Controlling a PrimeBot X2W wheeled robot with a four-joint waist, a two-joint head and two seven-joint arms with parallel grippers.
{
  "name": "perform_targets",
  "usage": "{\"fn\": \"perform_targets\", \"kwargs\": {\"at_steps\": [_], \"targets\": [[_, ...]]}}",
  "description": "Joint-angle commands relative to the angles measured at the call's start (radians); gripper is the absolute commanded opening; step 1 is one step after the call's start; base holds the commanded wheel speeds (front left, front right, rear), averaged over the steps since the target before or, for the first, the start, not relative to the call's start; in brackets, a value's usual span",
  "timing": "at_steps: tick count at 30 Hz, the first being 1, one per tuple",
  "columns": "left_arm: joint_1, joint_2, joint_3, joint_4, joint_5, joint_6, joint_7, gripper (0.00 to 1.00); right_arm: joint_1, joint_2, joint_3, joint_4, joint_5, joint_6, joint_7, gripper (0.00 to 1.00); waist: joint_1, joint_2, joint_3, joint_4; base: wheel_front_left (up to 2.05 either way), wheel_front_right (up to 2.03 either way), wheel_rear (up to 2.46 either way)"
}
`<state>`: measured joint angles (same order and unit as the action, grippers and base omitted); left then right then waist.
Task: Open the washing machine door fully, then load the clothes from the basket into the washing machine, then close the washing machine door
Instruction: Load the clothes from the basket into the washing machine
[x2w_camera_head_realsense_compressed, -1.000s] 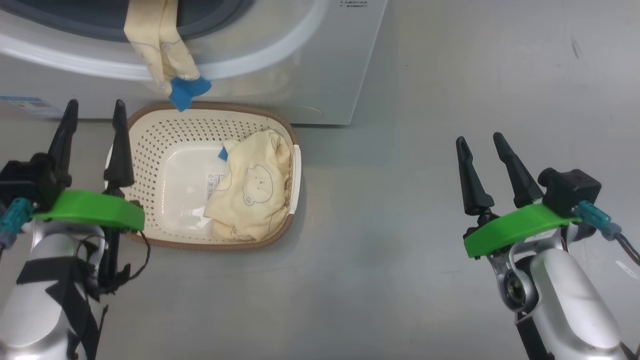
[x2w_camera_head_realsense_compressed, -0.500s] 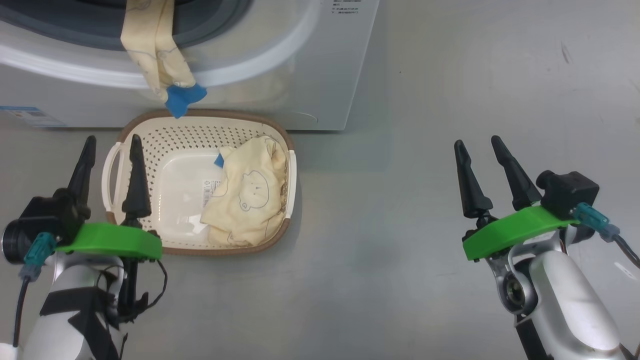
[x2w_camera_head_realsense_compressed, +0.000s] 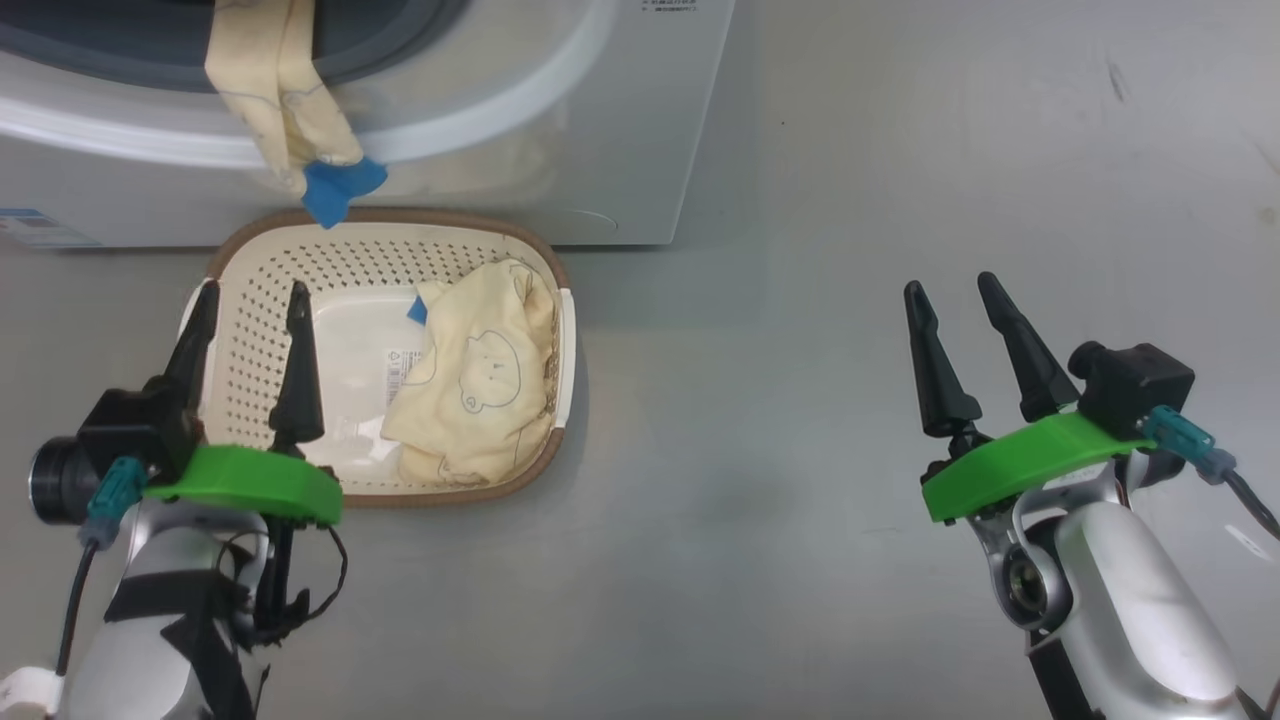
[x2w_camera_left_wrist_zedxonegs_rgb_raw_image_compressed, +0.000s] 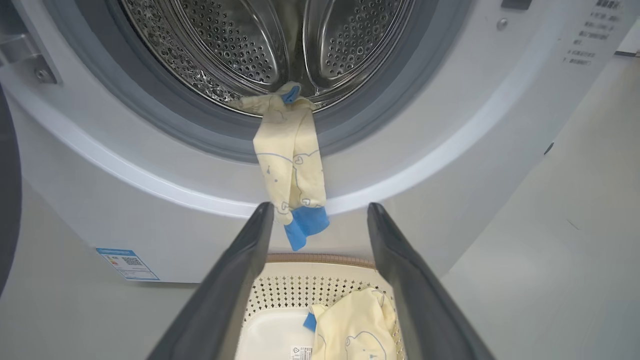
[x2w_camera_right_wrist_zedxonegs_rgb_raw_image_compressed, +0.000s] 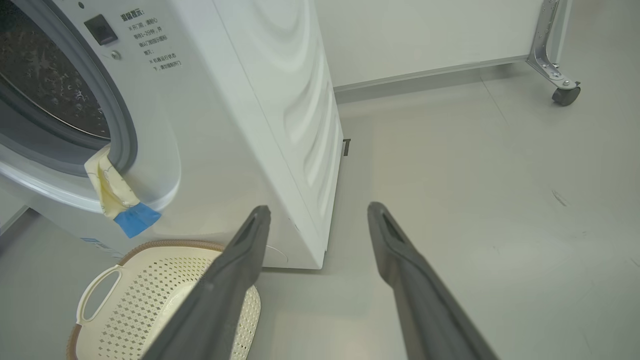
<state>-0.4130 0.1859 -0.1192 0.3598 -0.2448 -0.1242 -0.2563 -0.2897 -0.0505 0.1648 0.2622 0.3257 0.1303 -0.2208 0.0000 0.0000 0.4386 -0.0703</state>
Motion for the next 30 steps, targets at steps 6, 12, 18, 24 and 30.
{"fn": "perform_targets", "kwargs": {"at_steps": [6,12,18,24,30], "targets": [[-0.109,0.040,-0.008,0.071,-0.020,-0.006,-0.005,1.00,0.001,0.000,0.027,-0.030,0.007,0.000,-0.014,1.00,0.0000,0.0000,0.034,-0.031,0.00,0.00,0.00],[-0.206,0.073,-0.055,0.156,-0.062,-0.006,-0.005,1.00,-0.011,0.000,0.041,-0.029,0.015,0.000,-0.021,1.00,0.0000,0.0000,0.078,-0.064,0.00,0.00,0.00],[-0.309,0.109,-0.096,0.259,-0.082,-0.006,-0.005,1.00,-0.023,0.000,0.053,-0.025,0.023,0.000,-0.029,1.00,0.0000,0.0000,0.123,-0.099,0.00,0.00,0.00],[-0.418,0.148,-0.084,0.361,-0.091,-0.006,-0.005,1.00,-0.035,0.000,0.065,-0.023,0.034,0.000,-0.036,1.00,0.0000,0.0000,0.163,-0.132,0.00,0.00,0.00],[-0.540,0.182,-0.056,0.512,-0.084,0.023,-0.005,1.00,-0.048,0.000,0.078,-0.021,0.052,0.000,-0.040,1.00,0.0000,0.0000,0.202,-0.161,0.00,0.00,0.00]]}}
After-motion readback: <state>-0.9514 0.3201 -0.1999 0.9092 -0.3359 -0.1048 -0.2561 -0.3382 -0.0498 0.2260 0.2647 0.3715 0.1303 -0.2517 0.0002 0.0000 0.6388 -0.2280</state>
